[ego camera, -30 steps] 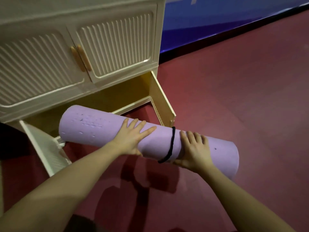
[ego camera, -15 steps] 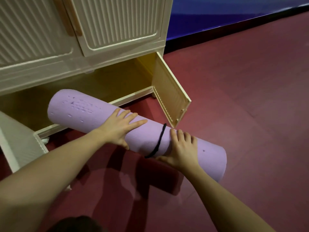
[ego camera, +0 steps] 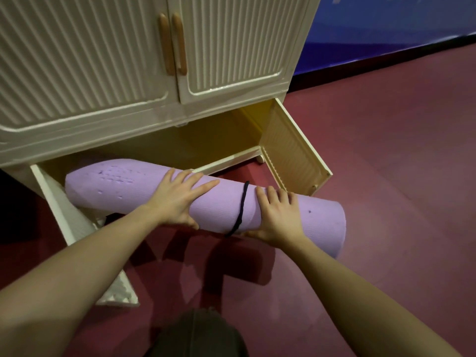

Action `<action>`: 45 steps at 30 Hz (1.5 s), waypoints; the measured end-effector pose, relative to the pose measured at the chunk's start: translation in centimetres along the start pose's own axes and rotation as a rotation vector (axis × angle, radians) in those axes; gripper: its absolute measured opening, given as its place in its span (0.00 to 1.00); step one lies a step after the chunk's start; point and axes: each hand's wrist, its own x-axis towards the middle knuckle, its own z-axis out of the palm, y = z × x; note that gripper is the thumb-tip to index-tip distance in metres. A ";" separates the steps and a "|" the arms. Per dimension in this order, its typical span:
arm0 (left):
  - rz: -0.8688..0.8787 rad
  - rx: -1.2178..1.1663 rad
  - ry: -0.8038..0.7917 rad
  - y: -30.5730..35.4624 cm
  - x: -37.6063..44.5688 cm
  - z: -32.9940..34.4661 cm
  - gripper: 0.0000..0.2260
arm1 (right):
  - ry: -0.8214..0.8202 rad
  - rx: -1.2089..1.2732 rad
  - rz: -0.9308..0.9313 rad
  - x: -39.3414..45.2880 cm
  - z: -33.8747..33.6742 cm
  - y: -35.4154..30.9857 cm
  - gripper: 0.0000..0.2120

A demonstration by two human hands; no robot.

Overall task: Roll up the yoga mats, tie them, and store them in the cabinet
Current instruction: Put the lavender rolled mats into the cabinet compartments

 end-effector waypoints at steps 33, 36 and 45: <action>0.085 0.056 -0.030 -1.2 6.3 4.1 0.58 | 0.071 0.113 -0.034 4.6 5.3 2.2 0.49; 0.094 0.083 0.018 -2.5 6.2 3.3 0.58 | 0.089 0.132 -0.016 5.0 4.5 1.0 0.49; -0.198 0.032 0.038 -5.6 2.3 5.3 0.59 | 0.156 0.094 -0.208 10.9 4.9 -2.5 0.49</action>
